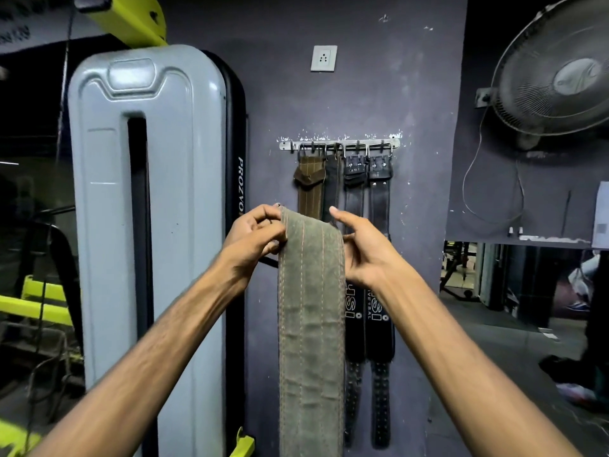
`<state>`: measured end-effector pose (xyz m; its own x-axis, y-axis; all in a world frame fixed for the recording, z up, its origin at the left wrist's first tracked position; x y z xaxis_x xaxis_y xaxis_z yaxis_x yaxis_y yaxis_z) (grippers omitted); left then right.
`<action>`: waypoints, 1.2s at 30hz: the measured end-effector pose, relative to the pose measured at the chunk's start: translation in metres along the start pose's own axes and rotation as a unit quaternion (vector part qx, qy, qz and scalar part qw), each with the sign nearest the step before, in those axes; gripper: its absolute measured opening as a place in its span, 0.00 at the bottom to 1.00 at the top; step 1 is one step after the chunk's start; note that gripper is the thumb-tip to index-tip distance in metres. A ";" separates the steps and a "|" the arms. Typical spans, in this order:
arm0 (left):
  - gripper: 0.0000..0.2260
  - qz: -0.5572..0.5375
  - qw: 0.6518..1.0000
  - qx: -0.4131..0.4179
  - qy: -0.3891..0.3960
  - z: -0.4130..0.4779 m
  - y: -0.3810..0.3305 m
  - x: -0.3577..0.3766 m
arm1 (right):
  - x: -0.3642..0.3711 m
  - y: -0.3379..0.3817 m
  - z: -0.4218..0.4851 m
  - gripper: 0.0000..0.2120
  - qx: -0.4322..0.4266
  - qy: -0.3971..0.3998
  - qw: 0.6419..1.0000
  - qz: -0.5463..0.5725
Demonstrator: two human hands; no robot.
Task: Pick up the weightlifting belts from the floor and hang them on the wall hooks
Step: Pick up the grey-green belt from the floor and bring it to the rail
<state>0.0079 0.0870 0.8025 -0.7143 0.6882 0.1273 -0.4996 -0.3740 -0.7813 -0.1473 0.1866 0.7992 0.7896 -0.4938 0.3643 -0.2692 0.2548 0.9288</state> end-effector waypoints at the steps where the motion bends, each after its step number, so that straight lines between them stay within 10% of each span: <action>1: 0.08 0.004 1.000 0.013 0.010 0.007 0.007 -0.004 | 0.001 -0.005 0.011 0.14 0.009 0.001 1.000 0.001; 11: 0.07 -0.004 0.990 -0.058 0.128 0.112 0.085 -0.053 | 0.024 -0.016 0.129 0.10 -0.085 -0.090 0.992 0.008; 21: 0.10 0.096 0.994 -0.031 0.052 0.236 0.113 -0.068 | 0.049 -0.010 0.223 0.09 -0.234 -0.145 0.959 -0.068; 28: 0.12 0.402 0.904 0.132 -0.065 0.314 0.169 -0.082 | 0.043 -0.008 0.315 0.09 -0.368 -0.221 0.869 -0.245; 36: 0.13 0.426 0.846 0.289 -0.138 0.410 0.199 -0.067 | 0.044 0.043 0.423 0.18 -0.531 -0.271 0.685 -0.418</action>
<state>-0.2445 -0.2885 0.8893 -0.9833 -0.1264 -0.1313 0.1555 -0.9576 -0.2427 -0.3577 -0.1757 0.8840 0.0240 -0.9994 -0.0253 0.9333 0.0133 0.3589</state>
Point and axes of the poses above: each hand's wrist, its own z-axis towards the middle knuckle, its own x-axis out of the palm, y = z × x, the point moved 3 cm from there along z, towards the middle knuckle, and after that the axes turned 6 degrees about -y, right-handed, at the moved point
